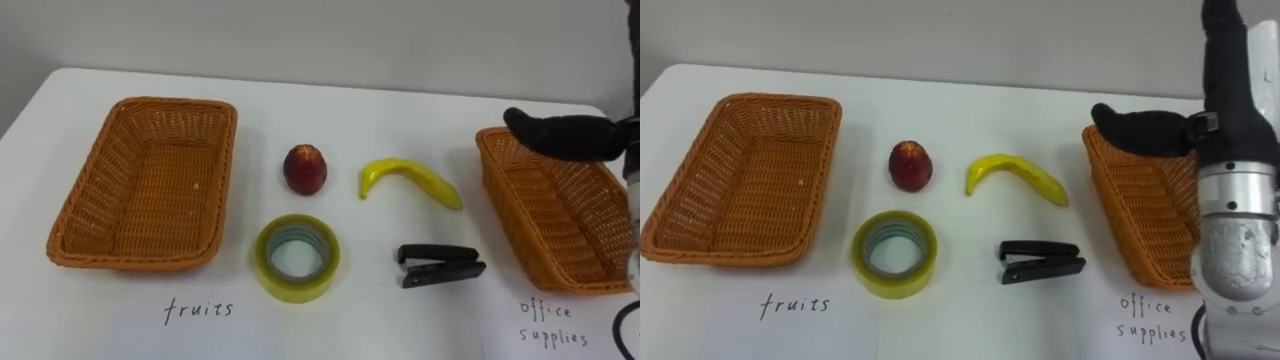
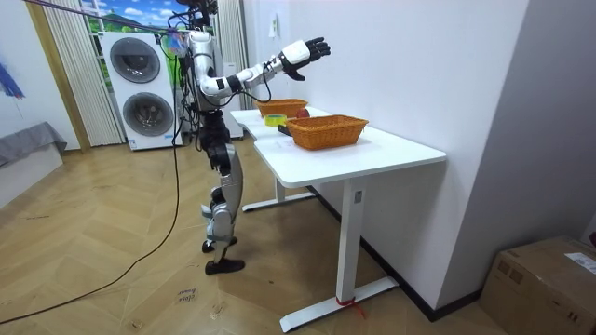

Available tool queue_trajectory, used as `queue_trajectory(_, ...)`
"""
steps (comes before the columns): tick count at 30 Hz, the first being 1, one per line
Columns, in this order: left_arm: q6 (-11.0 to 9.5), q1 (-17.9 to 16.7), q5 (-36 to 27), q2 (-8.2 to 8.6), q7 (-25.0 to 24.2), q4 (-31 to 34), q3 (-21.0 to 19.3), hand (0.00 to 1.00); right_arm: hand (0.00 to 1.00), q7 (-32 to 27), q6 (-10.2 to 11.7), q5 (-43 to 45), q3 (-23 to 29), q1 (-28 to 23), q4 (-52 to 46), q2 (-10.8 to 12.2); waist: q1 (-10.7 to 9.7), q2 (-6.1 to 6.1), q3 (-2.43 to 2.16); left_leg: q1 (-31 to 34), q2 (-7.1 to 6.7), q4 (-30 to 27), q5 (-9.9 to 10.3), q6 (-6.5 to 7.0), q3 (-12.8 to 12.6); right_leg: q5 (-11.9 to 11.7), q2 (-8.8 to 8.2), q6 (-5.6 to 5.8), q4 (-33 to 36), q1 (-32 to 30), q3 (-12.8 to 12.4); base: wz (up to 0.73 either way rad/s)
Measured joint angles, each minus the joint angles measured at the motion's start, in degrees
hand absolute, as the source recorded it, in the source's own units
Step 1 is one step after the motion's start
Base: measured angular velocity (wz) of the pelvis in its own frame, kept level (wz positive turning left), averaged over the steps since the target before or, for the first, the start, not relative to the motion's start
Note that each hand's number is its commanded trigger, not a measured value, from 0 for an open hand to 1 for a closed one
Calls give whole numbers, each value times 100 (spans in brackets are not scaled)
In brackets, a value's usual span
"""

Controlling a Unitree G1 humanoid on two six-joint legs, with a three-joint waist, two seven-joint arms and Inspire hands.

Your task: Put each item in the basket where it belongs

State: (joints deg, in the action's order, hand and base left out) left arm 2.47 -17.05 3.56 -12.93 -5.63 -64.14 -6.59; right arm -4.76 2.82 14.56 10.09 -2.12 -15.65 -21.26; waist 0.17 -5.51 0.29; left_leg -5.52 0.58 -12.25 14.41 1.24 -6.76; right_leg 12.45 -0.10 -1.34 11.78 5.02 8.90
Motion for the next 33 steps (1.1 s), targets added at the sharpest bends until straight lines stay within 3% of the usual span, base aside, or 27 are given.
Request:
queue_trajectory(9,7,-9,112,1,0,13,4,0,0,729,-171,154,-40,-1,139,-10,24,-7,-7,38,26,-6,1,-1,50,-11,0,-12,-2,5,62,2)
queue_trajectory(14,16,75,112,-5,-9,16,9,0,0,1451,-395,413,-465,-4,239,-173,24,-14,-15,96,16,-43,0,-2,80,-33,5,-21,-2,12,70,0)
queue_trajectory(21,16,93,110,-34,-8,-13,15,0,0,2193,-441,449,-546,-11,597,-299,99,-32,-14,81,-7,-52,-1,-1,81,-36,3,-17,-11,32,59,0)
queue_trajectory(33,13,128,100,-64,-94,-25,129,0,0,3016,-541,600,-674,-15,839,-302,169,-62,34,98,25,-130,0,-2,134,-48,6,-28,-3,70,82,0)
